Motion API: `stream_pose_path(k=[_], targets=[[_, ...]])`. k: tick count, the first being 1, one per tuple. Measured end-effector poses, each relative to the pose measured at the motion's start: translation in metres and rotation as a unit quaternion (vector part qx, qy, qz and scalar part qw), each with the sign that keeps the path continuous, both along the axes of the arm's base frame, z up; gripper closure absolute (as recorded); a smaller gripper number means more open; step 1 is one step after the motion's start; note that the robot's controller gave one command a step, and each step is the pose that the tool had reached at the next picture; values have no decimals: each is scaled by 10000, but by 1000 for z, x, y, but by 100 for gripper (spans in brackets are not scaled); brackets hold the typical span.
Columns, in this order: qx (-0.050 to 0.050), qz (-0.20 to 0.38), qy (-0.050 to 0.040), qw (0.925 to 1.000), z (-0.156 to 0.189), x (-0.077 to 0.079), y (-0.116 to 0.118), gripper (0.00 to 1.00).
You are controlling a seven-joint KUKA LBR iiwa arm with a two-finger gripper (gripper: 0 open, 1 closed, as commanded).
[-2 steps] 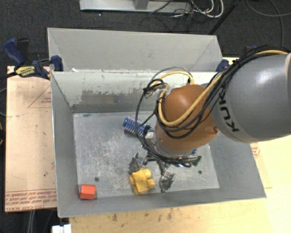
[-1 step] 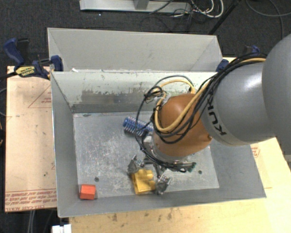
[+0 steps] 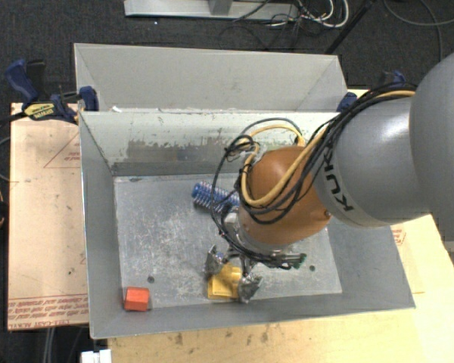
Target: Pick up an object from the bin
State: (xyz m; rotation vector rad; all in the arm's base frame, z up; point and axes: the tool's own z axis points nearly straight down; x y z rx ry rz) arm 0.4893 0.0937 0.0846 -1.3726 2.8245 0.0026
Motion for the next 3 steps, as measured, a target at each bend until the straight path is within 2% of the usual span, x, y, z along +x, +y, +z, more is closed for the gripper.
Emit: stream_pose_path(k=[1,2,3], targets=[[2,18,-46,10000,112,14,-9,100],[5,770,-51,9970,215,18,10,100],[-6,1015,22,9948,140,56,-28,100]])
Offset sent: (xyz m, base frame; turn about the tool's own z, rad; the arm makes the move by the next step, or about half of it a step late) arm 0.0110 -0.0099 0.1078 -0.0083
